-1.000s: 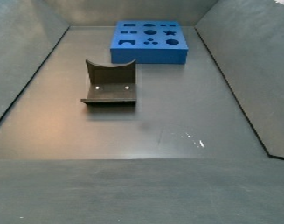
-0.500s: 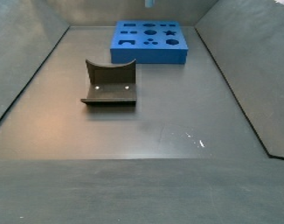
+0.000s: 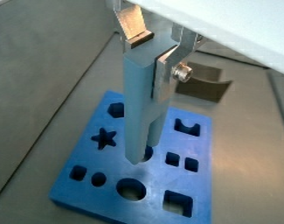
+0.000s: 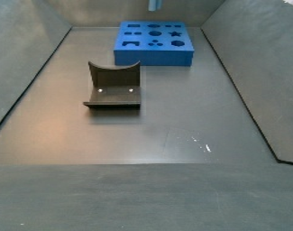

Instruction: Insert the square-circle object.

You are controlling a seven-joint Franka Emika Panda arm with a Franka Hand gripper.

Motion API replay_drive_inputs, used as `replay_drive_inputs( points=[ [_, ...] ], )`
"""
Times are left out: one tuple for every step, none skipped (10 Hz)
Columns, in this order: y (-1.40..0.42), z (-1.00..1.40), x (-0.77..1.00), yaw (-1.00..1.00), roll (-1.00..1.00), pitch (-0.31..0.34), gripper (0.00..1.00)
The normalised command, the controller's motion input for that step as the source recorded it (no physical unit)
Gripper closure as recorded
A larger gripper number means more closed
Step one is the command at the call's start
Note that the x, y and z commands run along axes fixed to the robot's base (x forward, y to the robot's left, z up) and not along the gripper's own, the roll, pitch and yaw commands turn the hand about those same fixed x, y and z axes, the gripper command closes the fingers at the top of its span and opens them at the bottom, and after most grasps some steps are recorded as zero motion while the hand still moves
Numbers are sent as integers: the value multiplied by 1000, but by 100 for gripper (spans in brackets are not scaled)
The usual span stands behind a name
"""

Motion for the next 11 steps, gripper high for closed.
replay_drive_inputs(
  points=[
    [-249, -97, -89, -851, 177, 87, 100],
    [-86, -420, 0, -1000, 63, 6, 100],
    [-14, -509, 0, -1000, 33, 0, 100],
    [-9, -509, 0, -1000, 30, 0, 100],
    [0, -474, 0, -1000, 31, 0, 100],
    [-9, -309, -26, -1000, 73, 0, 100],
    [-63, -149, -51, -997, 113, 27, 100],
    [-140, 0, -94, -914, 163, 66, 100],
    [-177, 0, -100, -886, 174, 77, 100],
    [-240, 0, -40, -866, 124, 53, 100],
    [-140, -177, -131, -829, 0, 0, 100]
  ],
)
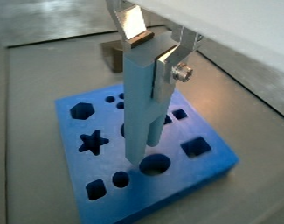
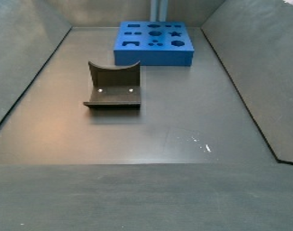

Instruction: Insert the square-circle object.

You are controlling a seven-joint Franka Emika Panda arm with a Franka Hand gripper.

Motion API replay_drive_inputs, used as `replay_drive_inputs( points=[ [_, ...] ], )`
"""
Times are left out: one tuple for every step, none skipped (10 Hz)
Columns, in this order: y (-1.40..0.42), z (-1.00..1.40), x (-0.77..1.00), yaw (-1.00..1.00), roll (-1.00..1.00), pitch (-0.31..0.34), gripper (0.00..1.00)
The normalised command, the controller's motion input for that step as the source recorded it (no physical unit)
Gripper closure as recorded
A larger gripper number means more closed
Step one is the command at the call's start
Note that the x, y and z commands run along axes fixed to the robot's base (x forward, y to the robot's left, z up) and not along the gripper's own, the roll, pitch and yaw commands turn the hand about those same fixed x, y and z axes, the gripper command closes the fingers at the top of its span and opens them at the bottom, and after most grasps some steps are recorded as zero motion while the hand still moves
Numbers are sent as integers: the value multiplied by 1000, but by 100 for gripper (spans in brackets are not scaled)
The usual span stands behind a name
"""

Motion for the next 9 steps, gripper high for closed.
replay_drive_inputs(
  points=[
    [-74, -271, -174, -834, -49, -9, 100],
    [-51, -137, -189, -874, 0, -16, 100],
    [-57, -57, -217, -851, 0, 0, 100],
    [-131, -63, -326, -726, 0, -3, 100],
    [-163, -63, -506, -563, 0, -14, 100],
    [-20, -63, -617, -454, 0, -20, 100],
    [0, -120, -637, -197, -27, -44, 100],
    [17, -151, -434, -17, -80, -1, 100],
    [26, -131, -394, 0, -109, -19, 100]
  ],
)
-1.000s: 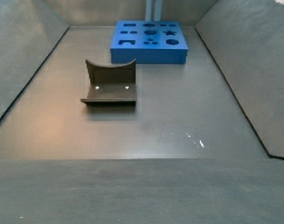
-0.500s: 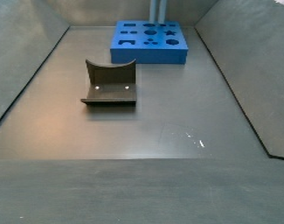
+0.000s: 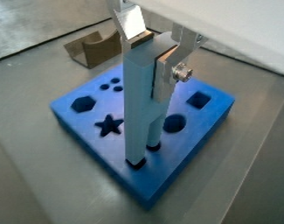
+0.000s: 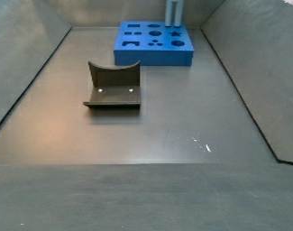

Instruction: Insert the square-circle object.

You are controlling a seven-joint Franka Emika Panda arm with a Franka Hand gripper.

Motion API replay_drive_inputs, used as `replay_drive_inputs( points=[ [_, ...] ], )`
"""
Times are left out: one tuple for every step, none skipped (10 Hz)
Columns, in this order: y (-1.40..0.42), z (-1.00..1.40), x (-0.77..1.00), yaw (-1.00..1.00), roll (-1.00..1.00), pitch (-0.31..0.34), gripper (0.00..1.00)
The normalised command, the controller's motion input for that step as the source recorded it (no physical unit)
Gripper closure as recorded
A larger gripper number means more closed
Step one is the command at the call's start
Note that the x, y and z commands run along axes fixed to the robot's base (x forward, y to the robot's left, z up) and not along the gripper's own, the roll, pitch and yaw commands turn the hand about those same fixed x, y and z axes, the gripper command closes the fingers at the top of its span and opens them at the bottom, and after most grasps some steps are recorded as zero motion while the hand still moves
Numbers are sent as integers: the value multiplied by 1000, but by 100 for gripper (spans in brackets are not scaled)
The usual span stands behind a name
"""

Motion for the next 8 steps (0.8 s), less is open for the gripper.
replay_drive_inputs(
  points=[
    [0, -114, -197, 0, -186, 0, 100],
    [-3, -114, 0, 23, -299, 30, 100],
    [0, -177, 0, 26, -360, 104, 100],
    [0, -311, 71, 20, -344, 139, 100],
    [26, -449, 0, 0, -301, 110, 100],
    [54, -517, 14, -14, -216, 111, 100],
    [69, -451, 43, -77, -160, 76, 100],
    [34, -334, 57, -34, -107, 60, 100]
  ],
)
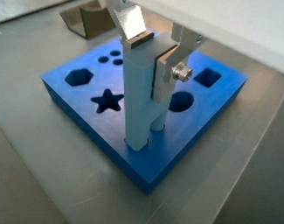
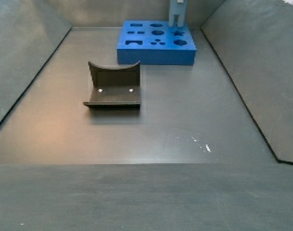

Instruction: Insert the square-circle object.

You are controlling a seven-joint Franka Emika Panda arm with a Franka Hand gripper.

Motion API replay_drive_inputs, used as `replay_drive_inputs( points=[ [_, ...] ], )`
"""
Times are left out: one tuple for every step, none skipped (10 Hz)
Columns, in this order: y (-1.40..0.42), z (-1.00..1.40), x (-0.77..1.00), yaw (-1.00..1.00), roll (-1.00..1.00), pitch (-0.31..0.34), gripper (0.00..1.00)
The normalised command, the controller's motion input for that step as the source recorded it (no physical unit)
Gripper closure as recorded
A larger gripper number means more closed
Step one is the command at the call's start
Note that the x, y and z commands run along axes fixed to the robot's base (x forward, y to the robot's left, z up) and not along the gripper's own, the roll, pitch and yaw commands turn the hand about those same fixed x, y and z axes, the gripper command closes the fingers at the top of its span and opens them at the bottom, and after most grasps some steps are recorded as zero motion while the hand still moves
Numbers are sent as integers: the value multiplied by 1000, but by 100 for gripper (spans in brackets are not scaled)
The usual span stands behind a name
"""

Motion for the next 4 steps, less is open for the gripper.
replay_drive_inputs(
  points=[
    [11, -246, 60, 0, -60, 26, 100],
    [6, -291, 80, 0, -87, 24, 100],
    [0, -254, 0, -3, -116, 0, 100],
    [0, 0, 0, 0, 0, 0, 100]
  ],
)
